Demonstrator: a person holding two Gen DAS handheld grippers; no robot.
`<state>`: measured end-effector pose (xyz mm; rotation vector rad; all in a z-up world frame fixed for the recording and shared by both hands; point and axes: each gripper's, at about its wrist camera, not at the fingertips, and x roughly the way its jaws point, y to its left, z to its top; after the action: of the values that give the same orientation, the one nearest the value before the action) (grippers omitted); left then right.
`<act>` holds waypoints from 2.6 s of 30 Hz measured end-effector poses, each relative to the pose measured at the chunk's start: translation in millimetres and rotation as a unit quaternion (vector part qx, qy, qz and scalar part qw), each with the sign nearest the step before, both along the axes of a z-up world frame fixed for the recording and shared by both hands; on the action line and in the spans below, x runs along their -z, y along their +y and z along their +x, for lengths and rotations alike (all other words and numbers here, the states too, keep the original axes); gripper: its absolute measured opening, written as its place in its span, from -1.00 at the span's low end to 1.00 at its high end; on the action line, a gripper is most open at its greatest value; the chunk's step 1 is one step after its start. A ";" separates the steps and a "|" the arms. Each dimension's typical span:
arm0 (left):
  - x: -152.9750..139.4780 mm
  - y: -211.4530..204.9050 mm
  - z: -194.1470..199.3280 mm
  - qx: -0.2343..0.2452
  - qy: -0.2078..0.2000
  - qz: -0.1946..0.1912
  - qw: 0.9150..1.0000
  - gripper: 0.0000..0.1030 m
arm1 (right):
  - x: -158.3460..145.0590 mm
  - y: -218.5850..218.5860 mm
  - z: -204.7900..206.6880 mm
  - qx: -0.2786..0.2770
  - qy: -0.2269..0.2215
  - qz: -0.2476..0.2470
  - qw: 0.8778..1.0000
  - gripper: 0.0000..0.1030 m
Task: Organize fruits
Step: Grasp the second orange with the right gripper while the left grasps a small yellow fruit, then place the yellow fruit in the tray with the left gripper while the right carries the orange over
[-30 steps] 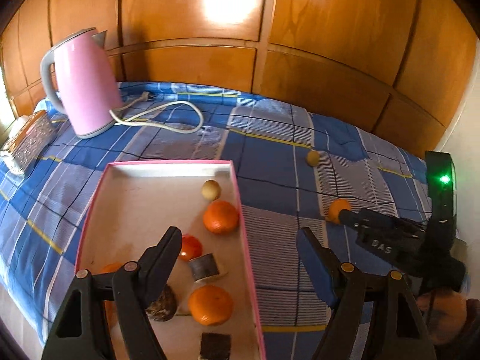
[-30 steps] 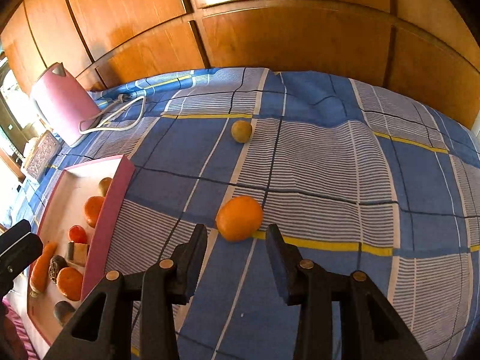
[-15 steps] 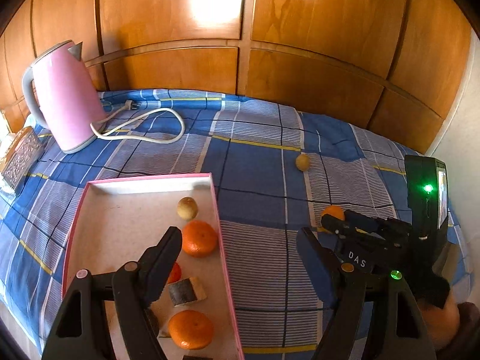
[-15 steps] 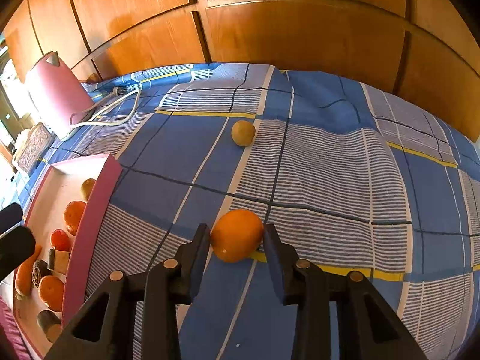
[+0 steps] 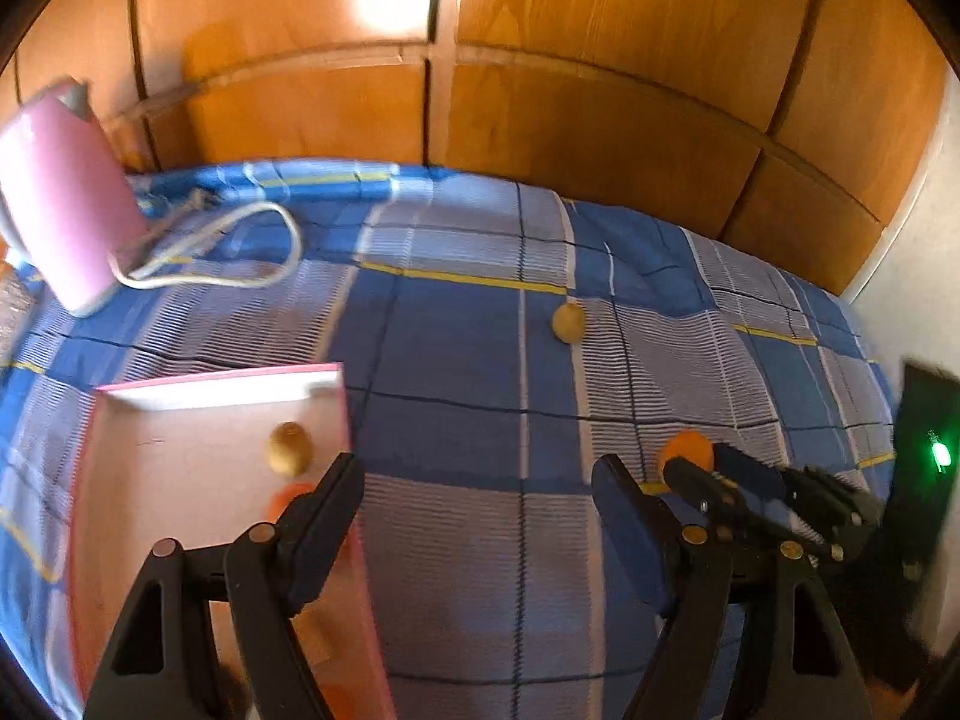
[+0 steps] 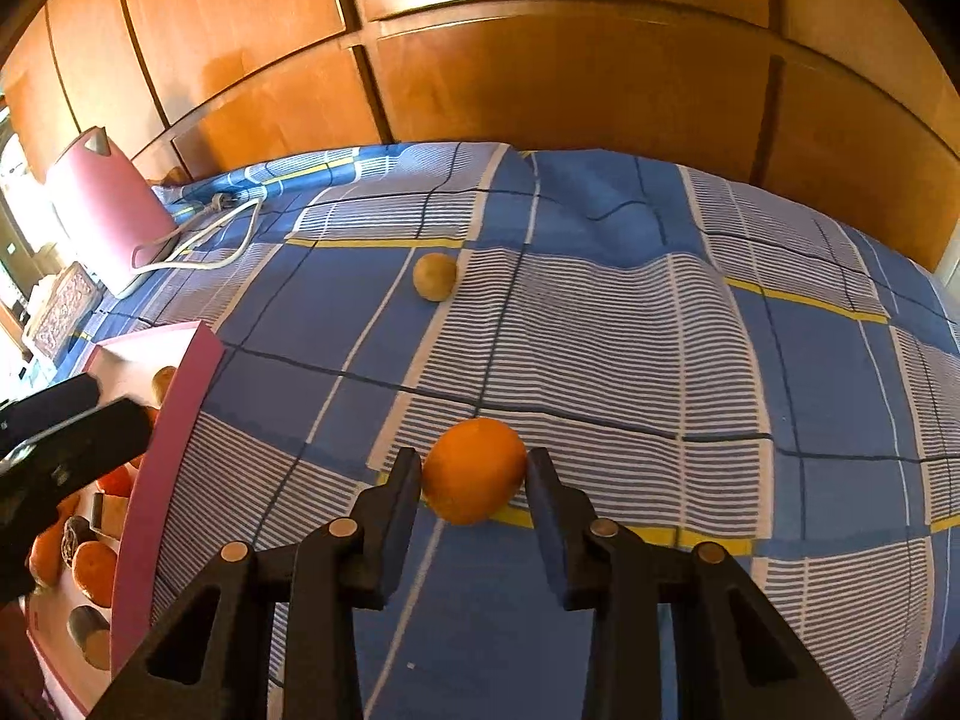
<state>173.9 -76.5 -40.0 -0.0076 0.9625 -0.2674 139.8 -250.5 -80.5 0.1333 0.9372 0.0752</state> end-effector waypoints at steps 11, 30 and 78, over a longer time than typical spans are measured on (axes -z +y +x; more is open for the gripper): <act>23.0 -46.3 67.1 0.043 0.027 -0.023 0.998 -0.01 | 7.7 -6.5 -3.3 -0.010 -0.001 0.004 1.000 -0.30; 47.0 -88.6 109.1 0.057 0.050 -0.021 0.997 -0.55 | 10.6 -15.2 -4.4 -0.017 -0.002 0.034 0.999 -0.30; -15.7 183.5 -150.2 -0.164 -0.056 -0.011 0.985 0.24 | -40.3 168.9 -85.1 -0.202 -0.017 -0.001 0.979 -0.31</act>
<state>23.7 107.0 -24.4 -0.1692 0.8313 0.0253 54.6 -81.6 -40.2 -0.0622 0.9195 0.4511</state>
